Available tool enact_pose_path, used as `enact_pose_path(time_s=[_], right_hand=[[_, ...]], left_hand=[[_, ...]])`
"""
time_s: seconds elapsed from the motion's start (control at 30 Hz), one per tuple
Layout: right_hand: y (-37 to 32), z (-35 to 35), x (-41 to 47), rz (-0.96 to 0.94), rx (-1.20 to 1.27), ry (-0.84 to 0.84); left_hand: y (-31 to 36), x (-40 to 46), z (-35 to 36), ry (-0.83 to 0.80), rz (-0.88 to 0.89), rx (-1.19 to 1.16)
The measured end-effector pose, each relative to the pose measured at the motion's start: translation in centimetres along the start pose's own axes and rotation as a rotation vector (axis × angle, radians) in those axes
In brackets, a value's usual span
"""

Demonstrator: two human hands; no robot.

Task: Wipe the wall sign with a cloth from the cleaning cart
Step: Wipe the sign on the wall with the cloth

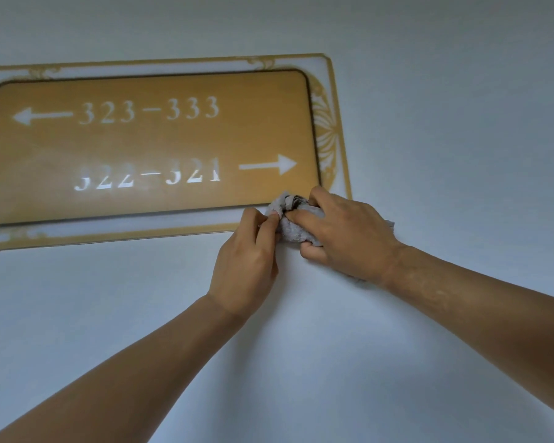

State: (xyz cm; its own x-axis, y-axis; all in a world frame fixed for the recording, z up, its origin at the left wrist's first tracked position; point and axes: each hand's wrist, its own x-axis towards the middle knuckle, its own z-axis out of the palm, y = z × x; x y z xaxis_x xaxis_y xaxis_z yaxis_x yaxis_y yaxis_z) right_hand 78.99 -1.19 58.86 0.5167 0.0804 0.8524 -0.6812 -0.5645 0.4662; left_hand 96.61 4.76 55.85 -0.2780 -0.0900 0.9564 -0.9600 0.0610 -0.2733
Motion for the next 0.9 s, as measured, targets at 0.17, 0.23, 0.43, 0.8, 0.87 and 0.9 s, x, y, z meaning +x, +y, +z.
enact_pose_path(time_s=[0.17,0.23,0.43,0.8,0.87,0.9], right_hand=[[6.0,0.0,-3.9,0.08,0.03,0.012],[8.1,0.0,-5.4,0.141,0.052,0.027],[10.4,0.6,-7.4,0.338,0.175,0.142],[8.8,1.1,-7.6,0.408,0.215,0.208],[8.2,1.4,-7.6,0.444,0.2,0.23],[7.9,1.6,-7.5,0.463,0.19,0.231]], left_hand=[[5.5,2.2,3.7,-0.001,0.057,-0.051],[7.7,3.1,5.0,-0.02,0.063,-0.081],[11.7,6.0,7.2,-0.046,0.028,-0.137],[10.3,4.8,5.0,-0.113,0.156,0.014],[9.4,4.1,3.8,-0.134,0.197,0.027],[9.1,3.8,3.4,-0.129,0.221,0.019]])
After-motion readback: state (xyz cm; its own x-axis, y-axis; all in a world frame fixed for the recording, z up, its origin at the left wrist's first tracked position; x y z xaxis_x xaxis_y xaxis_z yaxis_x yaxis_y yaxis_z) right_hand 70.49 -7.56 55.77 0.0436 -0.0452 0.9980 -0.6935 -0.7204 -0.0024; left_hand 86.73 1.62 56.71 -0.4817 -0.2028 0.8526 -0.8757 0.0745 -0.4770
